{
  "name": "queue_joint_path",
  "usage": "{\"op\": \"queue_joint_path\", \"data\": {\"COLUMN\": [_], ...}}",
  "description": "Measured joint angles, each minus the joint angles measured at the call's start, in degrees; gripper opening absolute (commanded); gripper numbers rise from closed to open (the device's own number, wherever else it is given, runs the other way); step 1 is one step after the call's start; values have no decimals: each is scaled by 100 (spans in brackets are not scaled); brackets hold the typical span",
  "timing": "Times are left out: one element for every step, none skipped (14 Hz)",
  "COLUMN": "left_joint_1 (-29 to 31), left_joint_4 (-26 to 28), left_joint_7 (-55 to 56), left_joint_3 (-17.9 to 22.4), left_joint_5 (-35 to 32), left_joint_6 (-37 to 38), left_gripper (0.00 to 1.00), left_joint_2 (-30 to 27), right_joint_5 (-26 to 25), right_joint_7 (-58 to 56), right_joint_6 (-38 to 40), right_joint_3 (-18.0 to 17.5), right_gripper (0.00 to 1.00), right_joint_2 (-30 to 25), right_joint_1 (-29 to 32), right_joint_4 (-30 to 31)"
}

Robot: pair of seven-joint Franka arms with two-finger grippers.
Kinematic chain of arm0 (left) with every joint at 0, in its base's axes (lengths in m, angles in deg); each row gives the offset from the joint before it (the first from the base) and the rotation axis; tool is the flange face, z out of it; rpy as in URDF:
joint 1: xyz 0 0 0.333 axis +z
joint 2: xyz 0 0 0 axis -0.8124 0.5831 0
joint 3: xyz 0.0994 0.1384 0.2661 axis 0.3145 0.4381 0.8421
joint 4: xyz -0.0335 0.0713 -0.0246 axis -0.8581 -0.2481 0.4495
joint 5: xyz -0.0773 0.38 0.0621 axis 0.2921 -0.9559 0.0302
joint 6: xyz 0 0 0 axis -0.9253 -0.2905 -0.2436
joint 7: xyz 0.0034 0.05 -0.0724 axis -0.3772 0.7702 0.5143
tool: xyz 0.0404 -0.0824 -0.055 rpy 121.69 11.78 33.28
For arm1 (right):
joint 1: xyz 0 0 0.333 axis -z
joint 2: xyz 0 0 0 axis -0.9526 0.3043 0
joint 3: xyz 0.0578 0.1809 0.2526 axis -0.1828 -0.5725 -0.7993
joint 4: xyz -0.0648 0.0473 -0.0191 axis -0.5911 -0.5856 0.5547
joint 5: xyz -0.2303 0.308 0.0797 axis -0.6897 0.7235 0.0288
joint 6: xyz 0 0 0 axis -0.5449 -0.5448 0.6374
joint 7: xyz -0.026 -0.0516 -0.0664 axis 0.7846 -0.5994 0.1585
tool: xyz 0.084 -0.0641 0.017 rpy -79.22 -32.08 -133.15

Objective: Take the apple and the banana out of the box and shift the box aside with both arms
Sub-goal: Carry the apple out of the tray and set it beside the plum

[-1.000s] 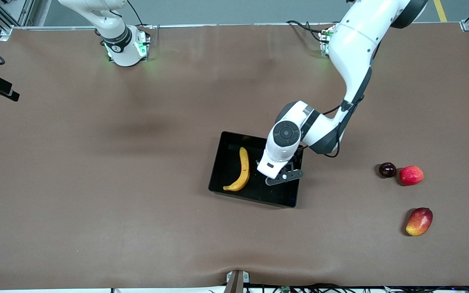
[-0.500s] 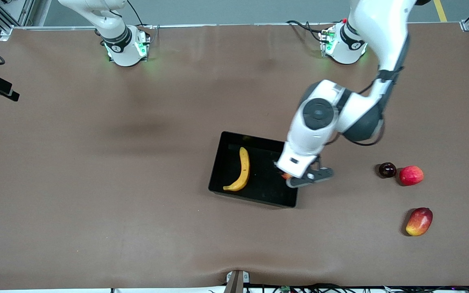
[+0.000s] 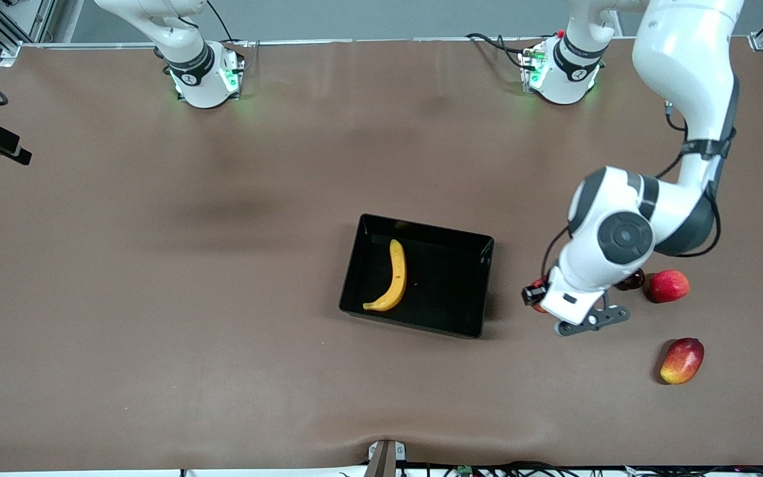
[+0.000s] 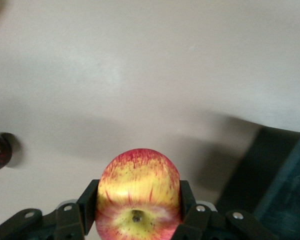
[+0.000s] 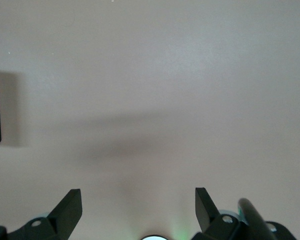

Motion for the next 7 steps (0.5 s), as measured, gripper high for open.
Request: {"op": "queue_joint_path", "data": {"left_joint_1": [119, 239, 349, 458, 548, 635, 699], "left_joint_4": [49, 129, 222, 316, 380, 428, 456], "left_joint_7": [-125, -227, -270, -287, -291, -292, -295], "left_joint_3": [0, -1, -2, -2, -4, -4, -4], "left_joint_5": [-23, -114, -281, -483, -625, -707, -736], "left_joint_6": [-76, -221, -382, -546, -669, -785, -895], "left_gripper": [0, 0, 0, 0, 0, 0, 0], "left_joint_2": [115, 227, 315, 386, 435, 476, 514], "right_joint_5": [0, 0, 0, 0, 0, 0, 0], "right_joint_7": [0, 0, 0, 0, 0, 0, 0], "right_joint_6": [0, 0, 0, 0, 0, 0, 0], "right_joint_3": [0, 0, 0, 0, 0, 0, 0], "right_gripper": [100, 100, 100, 100, 100, 100, 100], "right_joint_2": [0, 0, 0, 0, 0, 0, 0], "right_joint_1": [0, 0, 0, 0, 0, 1, 1], "right_joint_4": [0, 0, 0, 0, 0, 0, 0]}}
